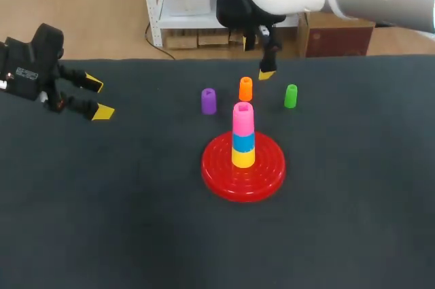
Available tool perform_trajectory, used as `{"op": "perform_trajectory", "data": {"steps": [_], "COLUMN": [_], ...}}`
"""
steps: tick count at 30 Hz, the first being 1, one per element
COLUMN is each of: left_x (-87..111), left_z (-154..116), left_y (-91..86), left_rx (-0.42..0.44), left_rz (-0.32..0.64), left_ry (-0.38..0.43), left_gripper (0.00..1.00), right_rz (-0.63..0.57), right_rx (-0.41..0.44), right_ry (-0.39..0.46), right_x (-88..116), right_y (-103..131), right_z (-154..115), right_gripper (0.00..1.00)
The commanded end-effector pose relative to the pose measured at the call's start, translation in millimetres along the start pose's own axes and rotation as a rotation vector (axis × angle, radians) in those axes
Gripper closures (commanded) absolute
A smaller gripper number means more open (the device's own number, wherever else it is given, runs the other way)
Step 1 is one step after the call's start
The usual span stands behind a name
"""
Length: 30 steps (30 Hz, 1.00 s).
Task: Pick up and stack the cylinders on the red base in this order: pink,purple,orange,green
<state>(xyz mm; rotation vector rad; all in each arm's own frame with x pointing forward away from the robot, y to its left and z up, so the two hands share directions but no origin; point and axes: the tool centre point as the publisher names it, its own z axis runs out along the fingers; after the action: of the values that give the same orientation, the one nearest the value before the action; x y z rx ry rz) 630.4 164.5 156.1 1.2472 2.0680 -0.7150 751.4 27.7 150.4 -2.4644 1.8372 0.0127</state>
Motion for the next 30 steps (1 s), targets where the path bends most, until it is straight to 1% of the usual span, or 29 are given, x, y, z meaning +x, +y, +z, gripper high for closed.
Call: {"op": "perform_trajectory", "data": {"steps": [1,3,6,8,12,15,18,25,30], "left_x": [1.5,1.5,1.5,1.5,1.5,1.5,1.5,1.5,1.5], "left_z": [0.1,0.1,0.1,0.1,0.1,0.1,0.1,0.1,0.1], "left_y": [0.5,0.5,0.5,0.5,0.5,0.5,0.5,0.5,0.5], "left_rx": [0.000,0.000,0.000,0.000,0.000,0.000,0.000,0.000,0.000], "left_rz": [0.003,0.003,0.003,0.003,0.003,0.003,0.003,0.003,0.003], "left_ry": [-0.003,-0.003,-0.003,-0.003,-0.003,-0.003,-0.003,-0.003,-0.003], "left_gripper": [0.00,0.00,0.00,0.00,0.00,0.00,0.00,0.00,0.00], "right_rz": [-0.037,-0.024,-0.008,0.028,0.186,0.228,0.237,0.285,0.314], "right_rx": [-0.102,-0.121,-0.132,-0.133,-0.177,-0.198,-0.208,-0.221,-0.240], "right_ry": [-0.022,-0.058,-0.073,-0.091,-0.174,-0.175,-0.135,-0.058,-0.059], "right_x": [1.4,-3.0,-13.7,-22.2,-34.1,-47.0,-58.0,-67.8,-72.8], "right_y": [-41.3,-43.6,-45.1,-46.2,-46.4,-44.4,-43.0,-49.9,-55.7], "right_z": [5.8,8.3,13.2,16.9,26.3,35.5,46.1,74.0,87.6], "right_gripper": [0.00,0.00,0.00,0.00,0.00,0.00,0.00,0.00,0.00]}}
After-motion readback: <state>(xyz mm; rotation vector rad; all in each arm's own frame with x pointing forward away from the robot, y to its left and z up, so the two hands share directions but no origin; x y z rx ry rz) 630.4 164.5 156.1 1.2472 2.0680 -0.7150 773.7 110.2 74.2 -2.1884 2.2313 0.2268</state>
